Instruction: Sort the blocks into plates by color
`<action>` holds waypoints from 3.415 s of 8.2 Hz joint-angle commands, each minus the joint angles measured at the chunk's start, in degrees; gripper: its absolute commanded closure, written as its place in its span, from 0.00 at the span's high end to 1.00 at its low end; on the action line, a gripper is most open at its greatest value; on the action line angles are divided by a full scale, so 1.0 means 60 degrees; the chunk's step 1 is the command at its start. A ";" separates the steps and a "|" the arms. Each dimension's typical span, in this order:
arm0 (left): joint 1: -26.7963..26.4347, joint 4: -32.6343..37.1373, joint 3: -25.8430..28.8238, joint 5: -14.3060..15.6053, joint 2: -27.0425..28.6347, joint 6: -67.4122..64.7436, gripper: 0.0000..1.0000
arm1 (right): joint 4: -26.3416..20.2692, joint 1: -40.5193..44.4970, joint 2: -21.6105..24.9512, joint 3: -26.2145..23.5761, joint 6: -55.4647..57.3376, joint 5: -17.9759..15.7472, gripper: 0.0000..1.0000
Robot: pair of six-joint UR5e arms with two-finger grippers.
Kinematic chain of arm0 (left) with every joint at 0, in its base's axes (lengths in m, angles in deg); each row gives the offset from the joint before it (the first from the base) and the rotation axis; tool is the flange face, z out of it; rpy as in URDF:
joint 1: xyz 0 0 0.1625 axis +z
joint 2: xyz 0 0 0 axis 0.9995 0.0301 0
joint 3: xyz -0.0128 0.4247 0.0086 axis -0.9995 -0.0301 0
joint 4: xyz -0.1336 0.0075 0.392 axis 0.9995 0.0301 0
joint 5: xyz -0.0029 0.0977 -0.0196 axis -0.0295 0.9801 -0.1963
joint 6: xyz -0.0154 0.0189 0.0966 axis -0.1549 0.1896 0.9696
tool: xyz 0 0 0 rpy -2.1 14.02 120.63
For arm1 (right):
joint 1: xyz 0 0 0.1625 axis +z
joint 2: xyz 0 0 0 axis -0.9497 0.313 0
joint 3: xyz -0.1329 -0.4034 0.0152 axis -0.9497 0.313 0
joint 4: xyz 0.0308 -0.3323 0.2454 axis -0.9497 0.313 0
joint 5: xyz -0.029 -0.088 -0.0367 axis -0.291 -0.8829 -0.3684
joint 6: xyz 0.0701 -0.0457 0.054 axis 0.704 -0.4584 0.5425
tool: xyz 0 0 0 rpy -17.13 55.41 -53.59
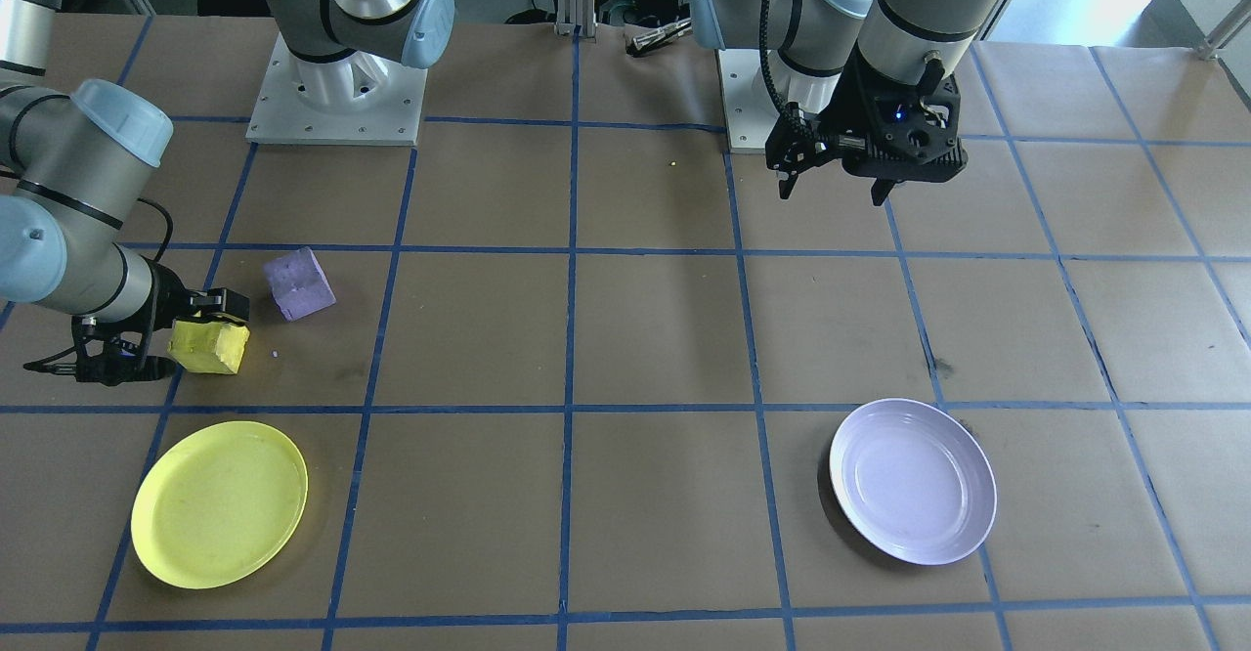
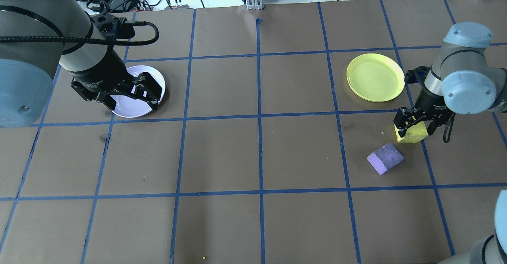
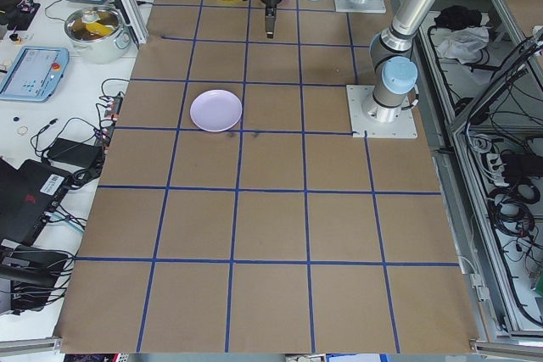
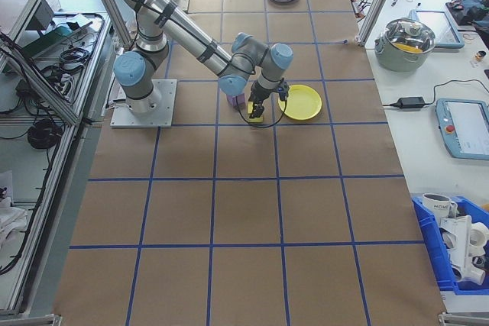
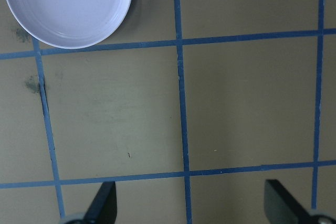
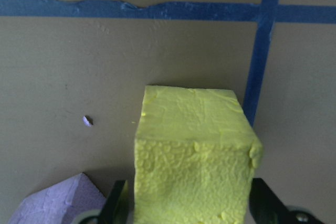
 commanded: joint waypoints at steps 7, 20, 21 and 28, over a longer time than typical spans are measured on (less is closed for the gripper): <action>0.0000 -0.0660 -0.0062 0.0171 0.0122 -0.0030 1.00 | -0.1458 0.0988 0.0502 0.2665 0.0202 0.0962 0.46; 0.0000 -0.0748 -0.0282 0.0141 -0.0741 -0.0015 1.00 | -0.1647 0.1665 0.1047 0.1014 -0.0250 0.0846 1.00; 0.0000 -0.0763 -0.0282 0.0170 -0.0800 0.0013 1.00 | -0.1155 0.1665 0.1808 -0.0346 -0.0441 0.0817 1.00; 0.0132 -0.0762 -0.0296 0.0156 -0.0786 -0.0030 1.00 | 0.1553 0.1665 0.1805 -0.2980 -0.2685 -0.0267 0.96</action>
